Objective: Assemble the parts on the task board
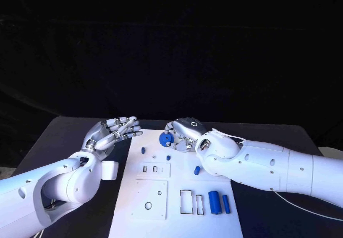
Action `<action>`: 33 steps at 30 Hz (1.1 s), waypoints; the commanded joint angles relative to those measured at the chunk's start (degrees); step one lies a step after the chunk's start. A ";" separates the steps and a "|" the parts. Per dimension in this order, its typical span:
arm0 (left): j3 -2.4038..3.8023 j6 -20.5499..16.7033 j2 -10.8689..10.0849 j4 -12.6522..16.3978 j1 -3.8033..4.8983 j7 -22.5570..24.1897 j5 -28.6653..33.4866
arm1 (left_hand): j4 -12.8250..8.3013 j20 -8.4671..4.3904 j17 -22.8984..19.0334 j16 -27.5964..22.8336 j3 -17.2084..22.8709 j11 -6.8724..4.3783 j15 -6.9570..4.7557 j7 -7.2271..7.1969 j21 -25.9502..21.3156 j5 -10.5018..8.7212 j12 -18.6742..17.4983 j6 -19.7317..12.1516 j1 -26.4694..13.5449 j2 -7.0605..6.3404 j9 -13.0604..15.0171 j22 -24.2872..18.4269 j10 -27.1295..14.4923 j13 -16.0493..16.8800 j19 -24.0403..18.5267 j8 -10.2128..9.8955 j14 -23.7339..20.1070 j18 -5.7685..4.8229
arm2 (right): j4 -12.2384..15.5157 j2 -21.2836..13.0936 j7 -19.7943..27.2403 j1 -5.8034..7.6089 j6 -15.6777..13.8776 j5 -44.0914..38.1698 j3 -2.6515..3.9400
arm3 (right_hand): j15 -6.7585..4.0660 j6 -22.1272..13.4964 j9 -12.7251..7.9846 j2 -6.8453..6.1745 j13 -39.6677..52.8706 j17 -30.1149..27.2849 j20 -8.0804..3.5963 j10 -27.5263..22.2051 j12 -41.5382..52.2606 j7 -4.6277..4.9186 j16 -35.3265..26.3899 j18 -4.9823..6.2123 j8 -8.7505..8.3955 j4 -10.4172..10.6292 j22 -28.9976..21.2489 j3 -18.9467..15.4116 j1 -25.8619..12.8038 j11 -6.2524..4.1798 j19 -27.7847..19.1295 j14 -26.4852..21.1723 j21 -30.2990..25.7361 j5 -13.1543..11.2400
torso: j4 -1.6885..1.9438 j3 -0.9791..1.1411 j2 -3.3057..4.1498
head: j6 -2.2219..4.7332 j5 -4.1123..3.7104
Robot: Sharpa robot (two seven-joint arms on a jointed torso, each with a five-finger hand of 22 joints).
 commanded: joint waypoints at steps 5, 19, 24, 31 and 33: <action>0.05 1.03 0.16 0.22 0.07 0.34 0.07 | -0.13 0.01 0.06 -0.39 0.40 0.36 0.11 1.78 0.09 -0.25 -0.46 -0.13 -0.21 -0.45 -0.11 -0.08 0.05 -0.06 0.33 -0.23 -0.35 0.79 | -2.10 1.68 0.03 -0.59 0.98 -1.08 -0.11 | -0.45 2.39 0.03 0.14 9.68 11.90 -0.32 2.23 0.06 -2.28 0.26 -0.90 -0.38 0.00 6.93 0.54 -0.49 -0.31 0.51 5.31 0.27 0.20 | -0.14 0.10 -0.05 | -0.17 0.08; 0.05 1.03 0.17 0.28 0.08 0.33 0.07 | -0.13 0.01 0.06 -0.39 0.40 0.36 0.11 1.78 0.09 -0.25 -0.46 -0.13 -0.21 -0.45 -0.11 -0.08 0.05 -0.06 0.33 -0.23 -0.35 0.79 | -4.45 3.08 0.29 -0.76 2.43 -0.72 -0.33 | -0.43 2.33 -0.02 0.11 9.63 11.87 -0.31 2.19 0.01 -2.24 0.25 -0.91 -0.49 0.04 6.97 0.68 -0.67 -0.27 0.53 5.30 0.28 0.03 | -0.20 0.16 -0.06 | -0.01 0.23; 0.05 1.03 0.18 0.28 0.08 0.32 0.07 | -0.13 0.01 0.06 -0.39 0.40 0.36 0.11 1.78 0.09 -0.25 -0.46 -0.13 -0.21 -0.45 -0.11 -0.08 0.05 -0.06 0.33 -0.23 -0.35 0.79 | -5.35 3.61 0.49 -0.97 2.90 -0.51 -0.46 | -0.40 2.26 -0.07 0.04 9.55 11.83 -0.29 2.13 -0.06 -2.20 0.24 -0.89 -0.59 0.04 6.91 0.76 -0.79 -0.24 0.48 5.30 0.22 -0.10 | -0.15 0.15 -0.03 | -0.03 0.30; 0.05 1.04 0.15 0.26 0.08 0.30 0.07 | -0.13 0.01 0.06 -0.39 0.40 0.36 0.11 1.78 0.09 -0.25 -0.46 -0.13 -0.21 -0.45 -0.11 -0.08 0.05 -0.06 0.33 -0.23 -0.35 0.79 | -5.91 4.03 0.61 -1.45 3.27 -0.34 -0.58 | -0.36 2.18 -0.13 -0.07 9.47 11.70 -0.27 2.06 -0.14 -2.14 0.20 -0.85 -0.73 0.05 6.78 0.88 -1.00 -0.18 0.38 5.27 0.11 -0.36 | -0.19 0.17 -0.01 | -0.19 0.37; 0.05 1.02 0.18 0.21 0.08 0.30 0.07 | -0.13 0.01 0.06 -0.39 0.40 0.36 0.11 1.78 0.09 -0.25 -0.46 -0.13 -0.21 -0.45 -0.11 -0.08 0.05 -0.06 0.33 -0.23 -0.35 0.79 | -6.07 4.12 0.48 -1.53 3.27 -0.30 -0.60 | -0.26 1.84 -0.29 -0.27 9.31 11.57 -0.20 1.93 -0.29 -1.97 0.16 -0.80 -1.09 0.11 6.58 1.01 -1.36 -0.05 0.22 5.24 -0.08 -0.75 | -0.20 0.15 -0.02 | -0.21 0.39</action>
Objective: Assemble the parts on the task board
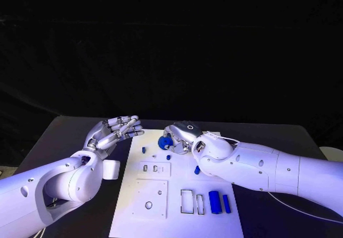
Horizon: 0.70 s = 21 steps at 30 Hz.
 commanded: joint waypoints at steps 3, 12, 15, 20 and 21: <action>0.04 0.98 0.20 0.04 0.07 0.31 0.06 | 0.03 0.01 0.07 -0.39 0.24 0.36 0.11 1.78 0.09 -0.25 -0.18 -0.13 -0.21 -0.45 -0.07 -0.09 0.05 -0.06 0.33 -0.24 -0.36 0.79 | -0.48 0.13 -0.05 -0.39 1.58 -0.16 -0.20 | 0.20 -0.70 -0.67 -0.30 8.99 11.50 0.11 1.66 -0.57 -0.56 0.15 -0.77 -1.56 0.42 6.44 0.39 -1.38 0.58 0.08 5.23 -0.27 -1.62 | -0.09 -0.09 0.01 | -0.05 -0.02; 0.04 0.88 0.24 -0.02 0.07 0.36 0.06 | 0.03 0.01 0.07 -0.39 0.24 0.36 0.11 1.78 0.09 -0.25 -0.18 -0.13 -0.21 -0.45 -0.07 -0.09 0.05 -0.06 0.33 -0.24 -0.36 0.79 | -0.88 0.15 0.21 -0.45 2.37 1.21 -0.22 | 1.80 -5.53 -1.88 -0.52 7.74 11.33 1.66 0.45 -1.72 1.17 0.13 -0.57 -5.24 4.09 5.91 -2.90 -6.34 2.29 -0.41 5.17 -0.97 -0.80 | -0.12 -0.03 -0.03 | 0.02 -0.11; 0.04 0.69 0.22 0.02 0.07 0.54 0.06 | 0.03 0.01 0.07 -0.39 0.24 0.36 0.11 1.78 0.09 -0.25 -0.18 -0.13 -0.21 -0.45 -0.07 -0.09 0.05 -0.06 0.33 -0.24 -0.36 0.79 | -1.00 0.14 0.48 -0.45 3.26 1.46 -0.22 | 1.58 -3.70 -1.47 0.99 8.03 11.48 1.64 0.64 -1.49 0.70 0.18 -0.57 -4.56 7.05 6.09 -3.66 -9.17 1.94 -0.32 5.19 -0.93 3.40 | -0.11 -0.08 -0.03 | 0.04 -0.17; 0.04 0.66 0.17 0.07 0.07 0.53 0.06 | -0.02 0.00 0.08 -0.51 0.33 0.40 0.14 1.81 0.07 -0.25 -0.35 -0.17 -0.22 -0.48 -0.10 -0.14 0.01 -0.06 0.41 -0.31 -0.42 0.80 | -1.04 0.09 0.56 -0.45 4.32 1.65 -0.23 | 1.50 -3.73 -1.48 1.30 8.09 11.61 1.53 0.67 -1.48 0.66 0.23 -0.58 -4.81 8.18 6.17 -3.89 -10.07 1.88 -0.27 5.22 -0.94 5.28 | -0.07 -0.03 -0.02 | 0.03 -0.22; 0.04 0.65 0.16 0.08 0.07 0.52 0.06 | -0.02 0.00 0.08 -0.51 0.33 0.40 0.14 1.81 0.07 -0.25 -0.35 -0.17 -0.22 -0.48 -0.10 -0.14 0.01 -0.06 0.41 -0.31 -0.42 0.80 | -1.04 0.08 0.56 -0.45 4.49 1.68 -0.23 | 1.50 -3.73 -1.48 1.30 8.09 11.61 1.53 0.67 -1.48 0.66 0.23 -0.58 -4.81 8.18 6.17 -3.89 -10.07 1.88 -0.27 5.22 -0.94 5.28 | -0.07 -0.02 -0.02 | 0.04 -0.25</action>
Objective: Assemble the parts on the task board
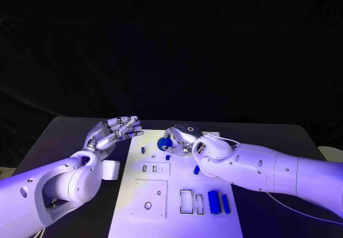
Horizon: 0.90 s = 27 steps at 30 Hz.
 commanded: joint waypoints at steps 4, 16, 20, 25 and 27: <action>0.05 0.64 0.03 0.16 0.07 0.52 0.06 | -0.03 0.00 0.09 -0.22 0.35 0.41 0.14 1.83 0.07 -0.25 -0.38 -0.18 -0.23 -0.49 -0.06 -0.06 0.01 -0.06 0.43 -0.32 -0.42 0.80 | 0.01 -0.05 0.45 -0.06 3.15 0.41 -0.05 | 0.13 0.27 0.03 0.07 8.23 11.68 0.16 0.77 0.17 -0.08 0.25 -0.59 -0.10 0.54 6.20 0.01 -0.71 0.00 0.26 5.33 -0.17 0.75 | 0.02 0.04 -0.02 | 0.06 -0.06; 0.05 0.65 -0.05 0.12 0.07 0.50 0.06 | -0.03 0.00 0.09 -0.22 0.35 0.41 0.14 1.83 0.07 -0.25 -0.38 -0.18 -0.23 -0.49 -0.06 -0.06 0.01 -0.06 0.43 -0.32 -0.42 0.80 | 2.10 -2.30 -0.20 -0.06 0.12 0.53 -0.05 | 0.05 0.64 0.11 0.39 8.48 11.87 0.10 0.98 0.37 -0.18 0.30 -0.65 -0.06 0.68 6.46 0.32 -0.47 -0.09 0.44 5.38 0.00 1.86 | 0.01 0.09 -0.04 | 0.11 -0.02; 0.05 0.66 -0.11 0.03 0.06 0.51 0.06 | -0.04 0.01 0.10 -0.26 0.37 0.44 0.16 1.88 0.06 -0.25 -0.45 -0.22 -0.25 -0.51 -0.07 -0.08 -0.02 -0.07 0.45 -0.36 -0.43 0.80 | 4.71 -4.82 0.91 0.00 -3.93 2.33 0.14 | -0.01 0.75 0.13 0.22 8.70 12.00 0.05 1.17 0.56 -0.22 0.34 -0.72 -0.13 0.40 6.73 0.57 0.02 -0.15 0.63 5.41 0.20 2.63 | -0.03 0.12 -0.09 | 0.23 0.07; 0.04 0.64 -0.18 -0.16 0.06 0.50 0.06 | -0.04 0.01 0.10 -0.26 0.37 0.44 0.16 1.88 0.06 -0.25 -0.45 -0.22 -0.25 -0.51 -0.07 -0.08 -0.02 -0.07 0.45 -0.36 -0.43 0.80 | 9.06 -9.05 3.03 0.49 -8.26 7.54 0.39 | 0.03 0.23 0.01 0.10 8.40 11.40 0.04 0.92 0.28 -0.05 0.18 -0.54 -0.55 0.00 6.10 0.85 0.66 -0.04 0.16 5.27 -0.38 2.54 | -0.27 0.18 -0.26 | 0.45 0.24; 0.04 0.65 -0.18 -0.27 0.06 0.51 0.06 | -0.04 0.01 0.10 -0.26 0.37 0.44 0.16 1.88 0.06 -0.25 -0.45 -0.22 -0.25 -0.51 -0.07 -0.08 -0.02 -0.07 0.45 -0.36 -0.43 0.80 | 11.28 -11.52 4.48 0.94 -8.67 10.53 0.50 | 0.12 0.17 0.00 -0.24 8.20 11.00 0.10 0.74 0.08 0.04 0.06 -0.45 -0.73 -0.63 5.77 1.02 1.50 0.05 -0.10 5.17 -0.74 1.36 | -0.38 0.17 -0.32 | 0.64 0.18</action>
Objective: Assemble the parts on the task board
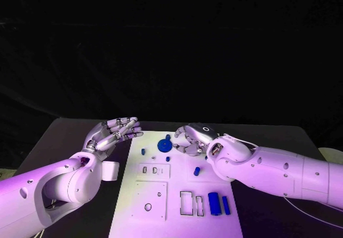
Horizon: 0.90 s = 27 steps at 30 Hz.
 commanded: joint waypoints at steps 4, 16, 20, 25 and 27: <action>0.04 0.67 0.14 -0.28 0.05 0.52 0.05 | -0.04 0.01 0.05 -0.26 0.37 0.44 0.16 1.88 0.06 -0.25 -0.17 -0.22 -0.25 -0.51 -0.08 -0.09 -0.02 -0.07 0.45 -0.36 -0.43 0.79 | 5.84 -6.80 6.14 1.41 -3.18 12.84 0.24 | 0.18 -0.06 -0.01 -0.23 8.09 10.76 -0.05 0.61 -0.45 0.39 -0.01 -0.37 -0.42 -1.49 5.51 0.41 2.53 0.12 -0.52 5.11 -0.61 -3.43 | -0.80 0.21 -0.44 | 0.34 -0.10; 0.03 1.10 1.16 -1.15 0.02 0.42 0.07 | -0.31 0.01 0.08 -0.38 0.52 0.45 0.18 1.89 0.01 -0.25 -0.36 -0.27 -0.05 -0.67 -0.12 -0.18 -0.01 -0.06 0.52 -0.45 -0.43 0.79 | 6.48 -17.50 15.32 2.01 5.42 27.95 -0.28 | -0.07 1.92 0.38 -1.29 7.49 9.24 -0.23 0.01 -1.08 0.14 -0.51 0.15 -0.05 -7.08 3.80 1.80 8.95 -0.16 -1.93 4.73 -2.53 -7.20 | -1.99 0.64 -1.25 | 0.46 -1.20; 0.02 1.25 1.36 -1.47 0.01 0.42 0.07 | -0.59 0.00 0.11 -0.45 0.64 0.45 0.18 1.85 -0.02 -0.26 -0.45 -0.25 0.20 -0.84 -0.13 -0.24 0.04 -0.04 0.55 -0.48 -0.42 0.79 | 4.35 -18.37 16.86 1.03 6.31 29.31 -0.46 | 0.05 1.35 0.16 -1.81 6.86 8.93 -0.19 -0.56 -1.69 0.39 -0.63 0.23 -0.66 -8.53 3.48 2.18 10.28 0.01 -2.22 4.65 -2.95 -7.39 | -2.22 0.91 -1.45 | 0.01 -1.29; 0.02 1.51 1.46 -1.72 -0.01 0.37 0.06 | -1.70 -0.03 0.20 -0.69 1.00 0.42 0.16 1.83 -0.12 -0.32 -0.76 -0.18 1.03 -1.53 -0.17 -0.45 0.26 -0.02 0.70 -0.58 -0.33 0.79 | 1.84 -18.20 17.56 -0.32 6.74 29.77 -0.54 | 0.20 0.46 -0.09 -2.11 6.66 8.97 -0.09 -0.77 -1.90 0.65 -0.63 0.23 -1.39 -9.35 3.45 2.34 10.81 0.22 -2.25 4.66 -3.06 -7.48 | -2.23 1.15 -1.51 | -0.43 -1.21; 0.02 1.63 1.47 -1.80 -0.01 0.35 0.05 | -1.81 -0.03 0.21 -0.71 1.02 0.42 0.16 1.82 -0.13 -0.32 -0.79 -0.17 1.10 -1.62 -0.17 -0.47 0.28 -0.02 0.71 -0.59 -0.32 0.79 | 0.79 -17.86 17.69 -0.86 6.86 29.85 -0.56 | 0.26 0.15 -0.16 -2.15 6.62 8.97 -0.04 -0.82 -1.94 0.74 -0.63 0.24 -1.62 -9.52 3.43 2.35 10.84 0.31 -2.28 4.66 -3.11 -7.61 | -2.25 1.23 -1.56 | -0.63 -1.24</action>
